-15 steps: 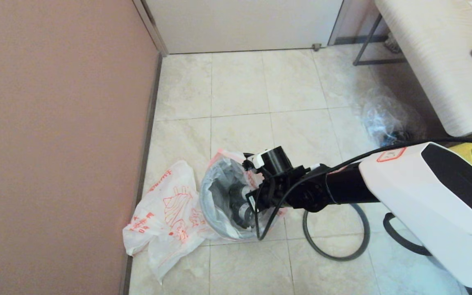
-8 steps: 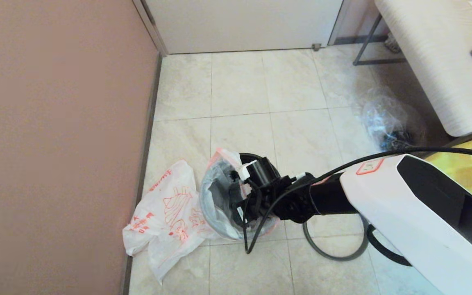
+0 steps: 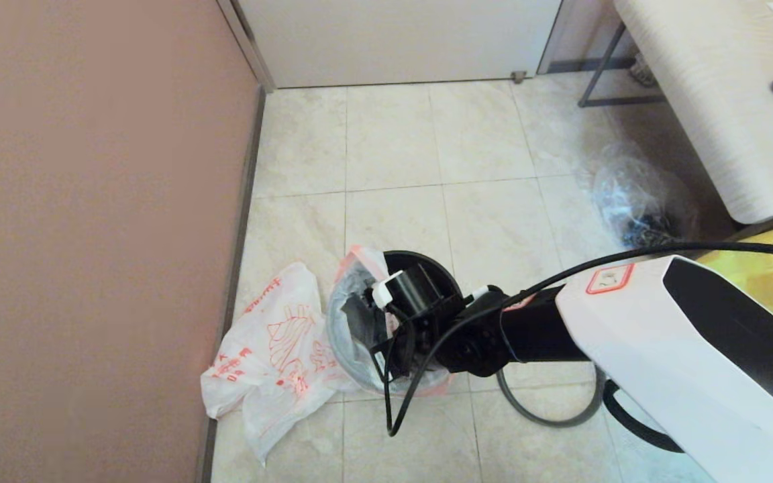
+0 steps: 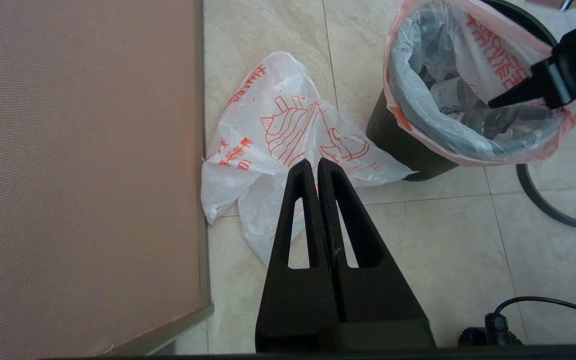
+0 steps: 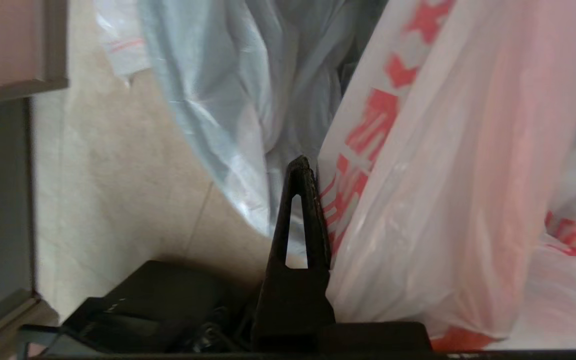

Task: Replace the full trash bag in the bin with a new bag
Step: Place the trash bag on the floor

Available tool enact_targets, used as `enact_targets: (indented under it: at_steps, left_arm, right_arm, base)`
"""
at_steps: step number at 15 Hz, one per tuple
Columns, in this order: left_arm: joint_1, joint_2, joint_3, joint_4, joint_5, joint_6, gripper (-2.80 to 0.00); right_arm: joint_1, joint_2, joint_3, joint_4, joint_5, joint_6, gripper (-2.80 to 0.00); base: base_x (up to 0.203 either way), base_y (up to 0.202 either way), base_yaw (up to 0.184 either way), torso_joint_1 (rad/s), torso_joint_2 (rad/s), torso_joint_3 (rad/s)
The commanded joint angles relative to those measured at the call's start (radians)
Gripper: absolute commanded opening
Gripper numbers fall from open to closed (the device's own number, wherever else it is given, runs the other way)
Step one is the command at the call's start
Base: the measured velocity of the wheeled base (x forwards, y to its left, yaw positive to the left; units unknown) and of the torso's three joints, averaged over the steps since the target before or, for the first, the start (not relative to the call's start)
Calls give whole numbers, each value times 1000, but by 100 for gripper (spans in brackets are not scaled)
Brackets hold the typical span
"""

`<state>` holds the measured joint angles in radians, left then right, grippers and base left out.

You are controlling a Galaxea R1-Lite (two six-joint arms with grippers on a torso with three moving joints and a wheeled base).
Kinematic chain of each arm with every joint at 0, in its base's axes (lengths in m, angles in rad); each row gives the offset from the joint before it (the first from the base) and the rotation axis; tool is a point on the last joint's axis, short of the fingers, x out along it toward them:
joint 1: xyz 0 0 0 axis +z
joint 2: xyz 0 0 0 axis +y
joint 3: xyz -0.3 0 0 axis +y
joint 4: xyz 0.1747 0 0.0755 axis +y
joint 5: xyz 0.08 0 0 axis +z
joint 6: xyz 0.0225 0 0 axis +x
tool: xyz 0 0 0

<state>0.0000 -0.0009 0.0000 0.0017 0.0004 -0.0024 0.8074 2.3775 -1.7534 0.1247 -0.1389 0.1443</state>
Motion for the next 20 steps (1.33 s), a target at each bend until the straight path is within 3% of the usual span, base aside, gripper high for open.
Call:
enact_targets:
  at_steps: [1,12,20]
  left_arm:
    - [0,1,0,0,1,-1,-280]
    - [0,1,0,0,0,-1,-280]
    - [0,1,0,0,1,-1,-280]
  right_arm:
    - [6,-30,3,13,-1,1,-280]
    - [41,-220,36,111,-1,54,-280]
    - [103,-482,51,303,-12,117,-280]
  base:
    - [0,0,0,0,0,0]
    - [0,0,0,0,0,0]
    - [0,0,0,0,0,0]
